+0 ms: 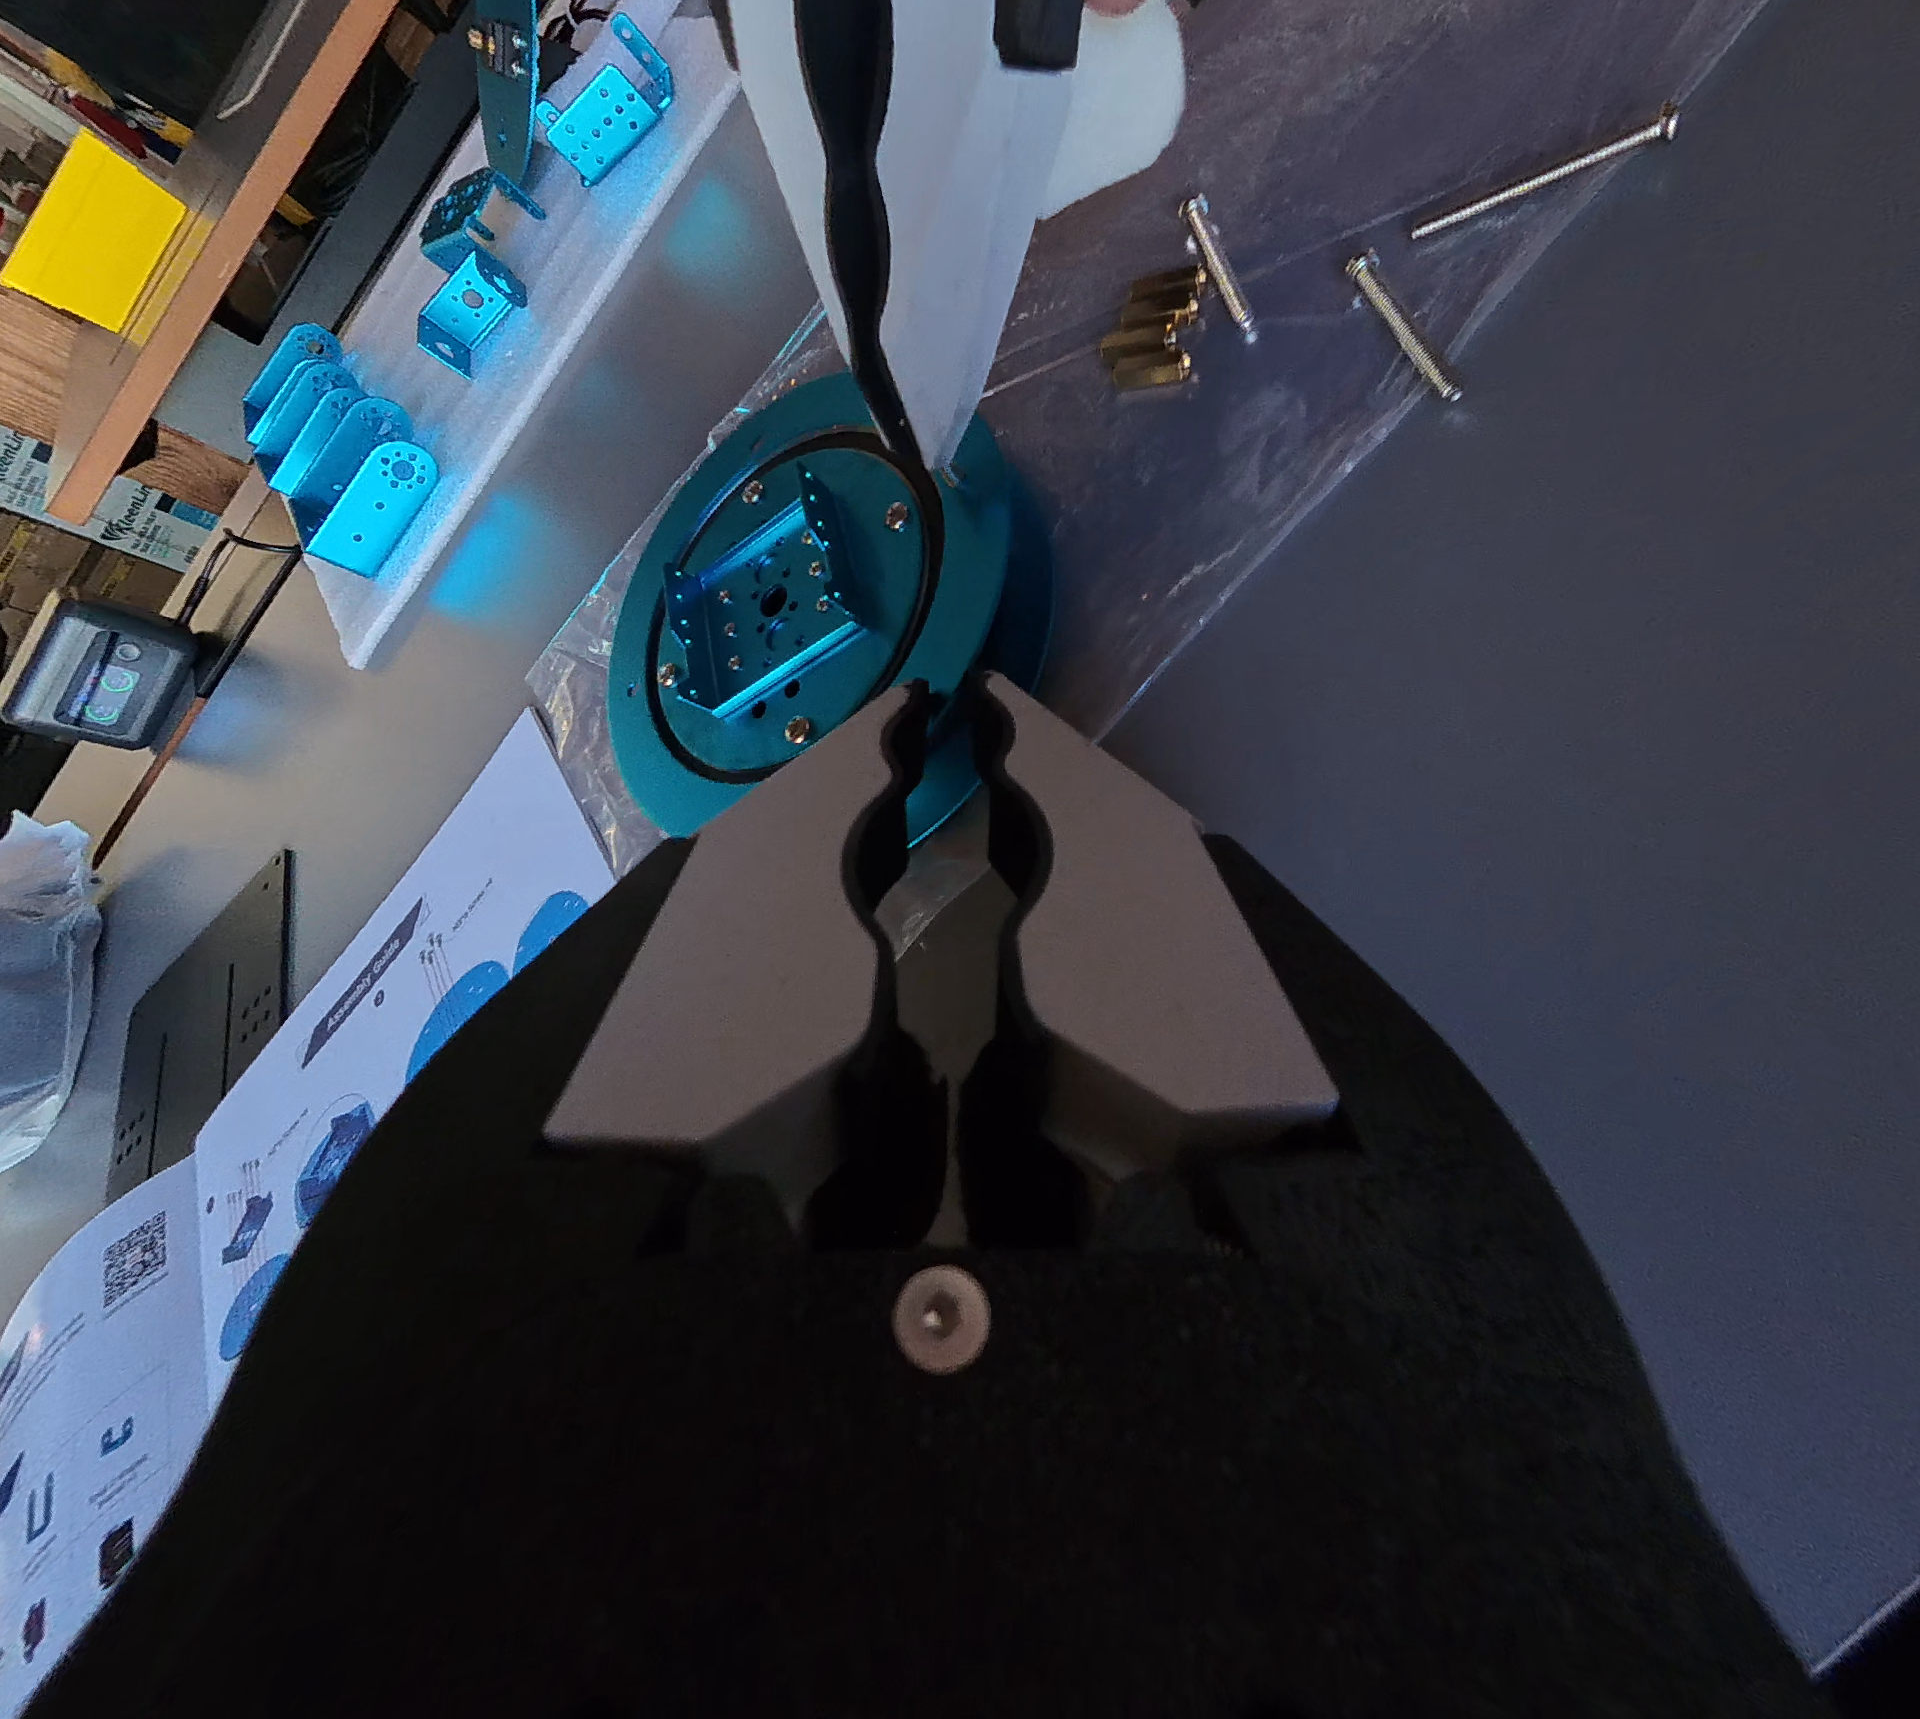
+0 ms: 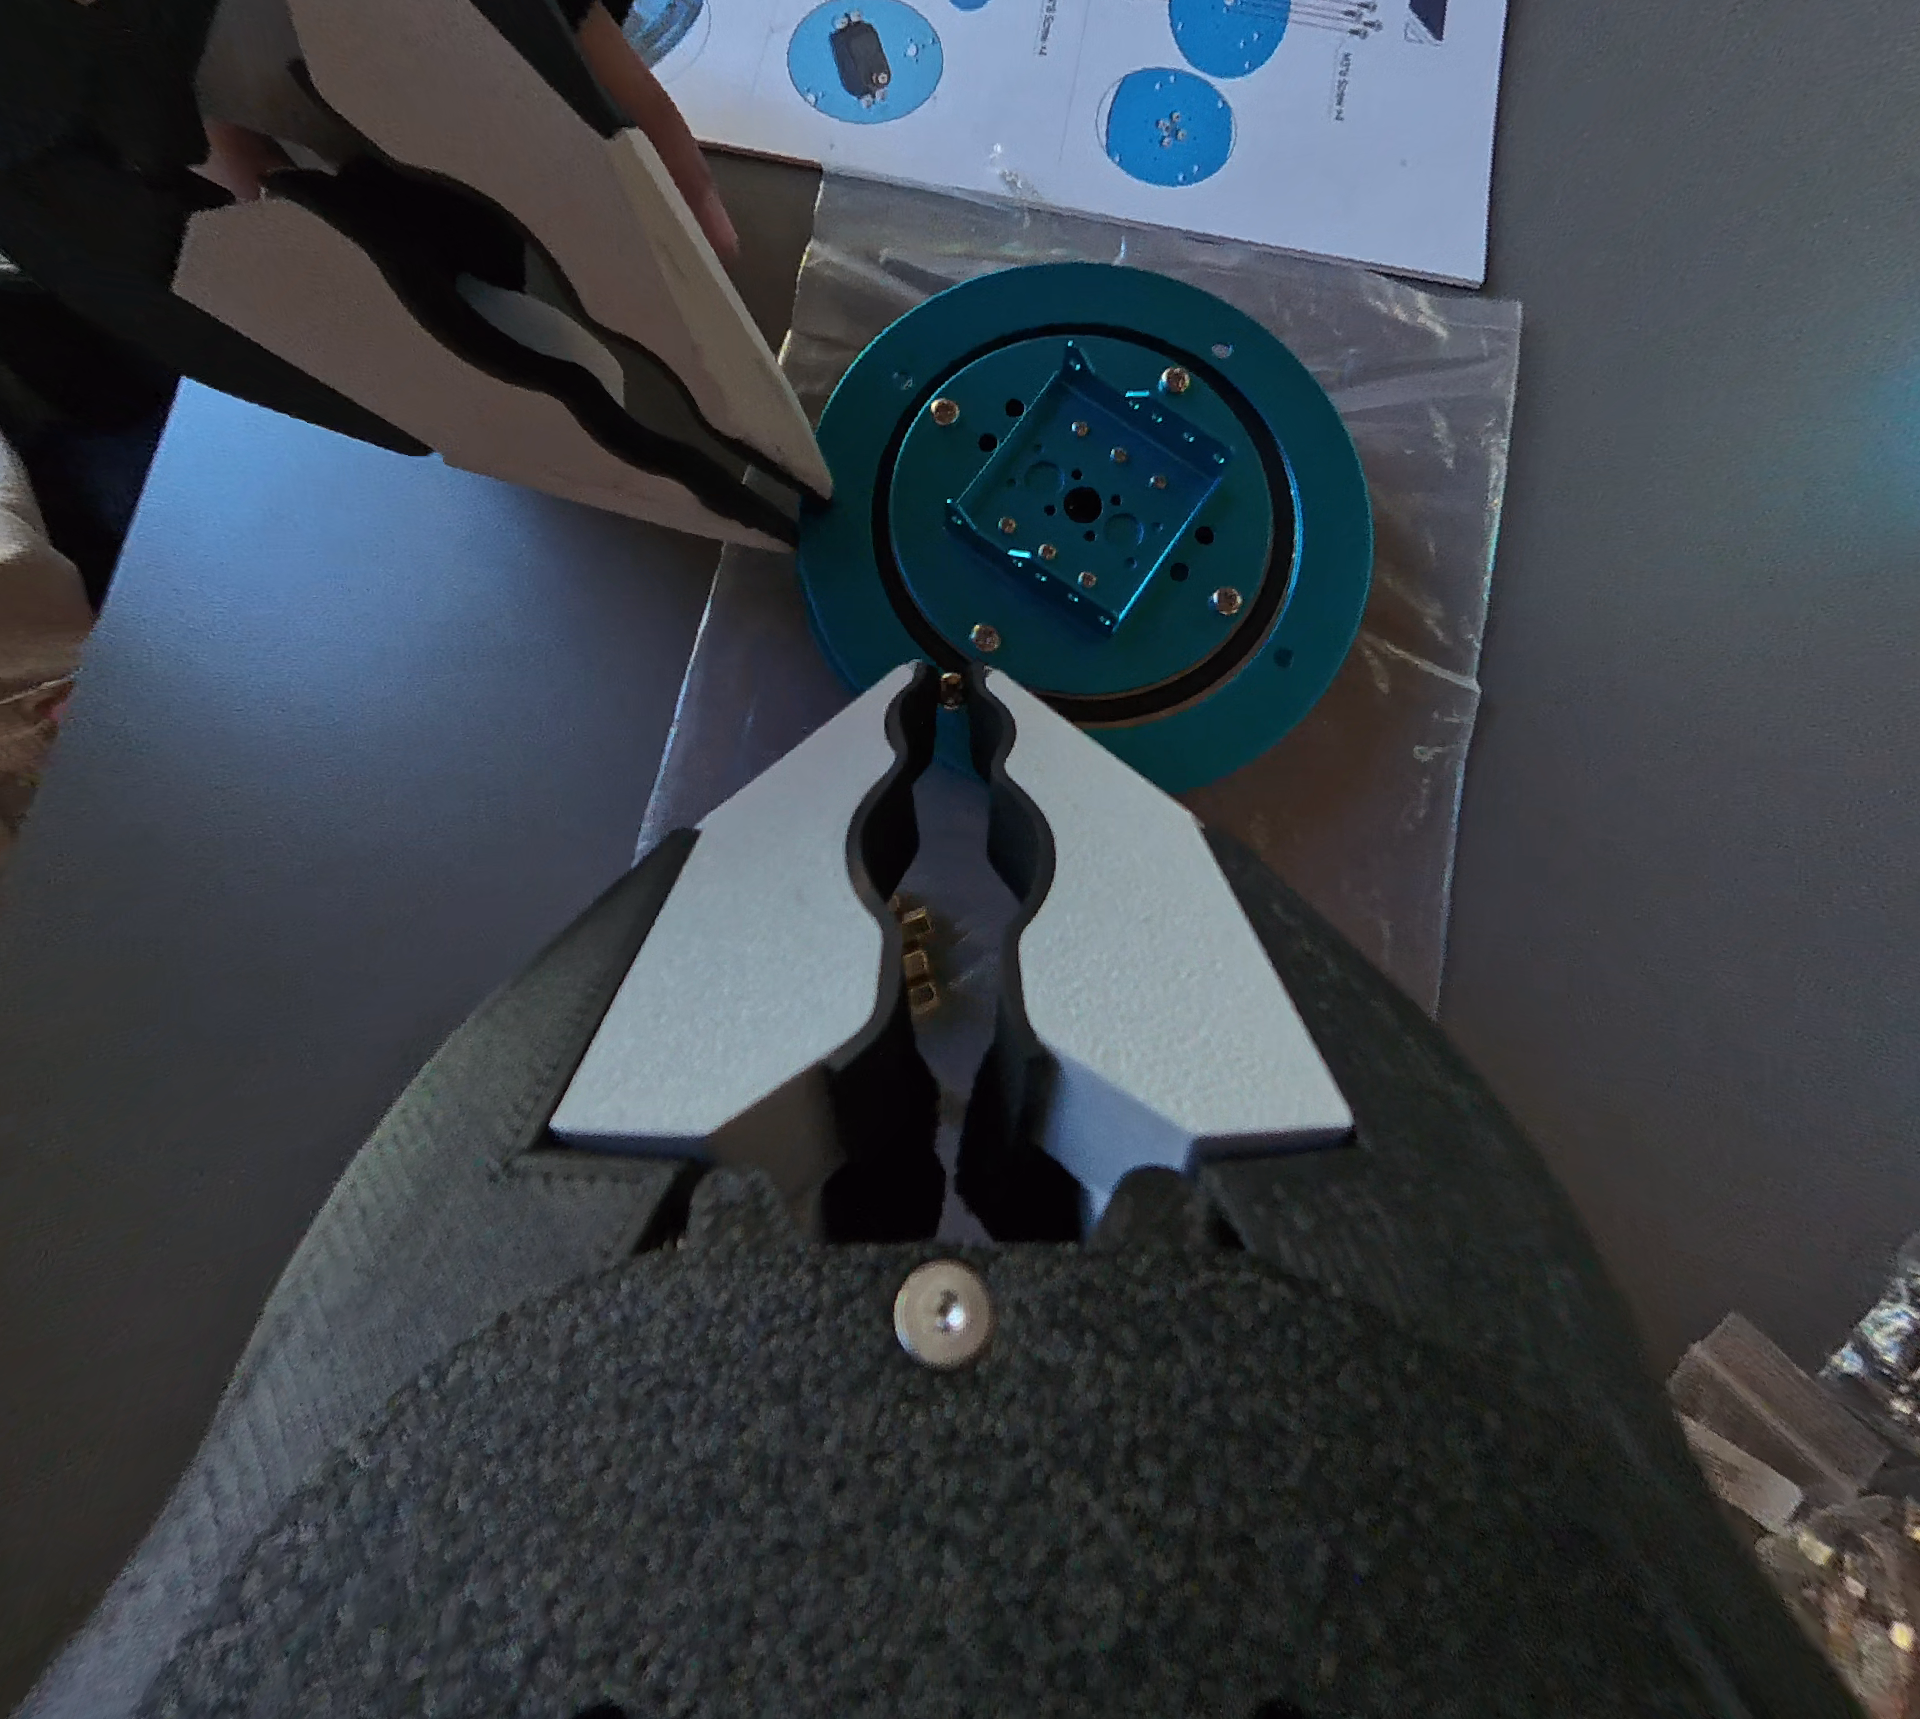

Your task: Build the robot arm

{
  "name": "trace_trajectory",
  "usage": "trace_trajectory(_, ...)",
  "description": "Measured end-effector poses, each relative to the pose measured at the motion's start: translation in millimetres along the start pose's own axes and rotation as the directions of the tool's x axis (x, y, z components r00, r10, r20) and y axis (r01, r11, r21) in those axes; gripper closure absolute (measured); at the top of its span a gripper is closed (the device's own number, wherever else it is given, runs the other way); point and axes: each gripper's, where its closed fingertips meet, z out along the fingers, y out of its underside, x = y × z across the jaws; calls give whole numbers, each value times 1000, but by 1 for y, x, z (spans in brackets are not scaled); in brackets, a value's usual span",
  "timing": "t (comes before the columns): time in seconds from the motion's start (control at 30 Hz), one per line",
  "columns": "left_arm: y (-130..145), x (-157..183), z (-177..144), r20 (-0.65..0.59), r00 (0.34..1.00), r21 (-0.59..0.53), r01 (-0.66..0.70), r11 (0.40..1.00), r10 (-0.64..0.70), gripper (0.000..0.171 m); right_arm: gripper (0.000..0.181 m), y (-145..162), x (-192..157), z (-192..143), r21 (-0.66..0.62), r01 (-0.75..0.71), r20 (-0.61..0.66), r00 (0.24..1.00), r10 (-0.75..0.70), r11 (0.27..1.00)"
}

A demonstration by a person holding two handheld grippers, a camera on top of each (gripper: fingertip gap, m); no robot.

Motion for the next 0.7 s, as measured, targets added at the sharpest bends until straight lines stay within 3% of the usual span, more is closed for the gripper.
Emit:
trace_trajectory(0.2,-1,2,-1,-4,1000,2,-2,1000,2,165,176,-1,0,4,-44,59,-45,997,-61,997)
trace_trajectory(0.47,0,1,-6,-14,999,3,36,999,-36,166,176,0,0,4,-47,-29,14,999,30,998)
trace_trajectory(0.6,-1,2,-14,-63,994,24,95,995,-93,157,176,1,2,4,-34,-26,9,1000,26,999)
trace_trajectory(0.7,-4,-6,-23,-102,982,61,168,984,-161,149,165,-3,1,2,-7,-28,24,999,28,1000)
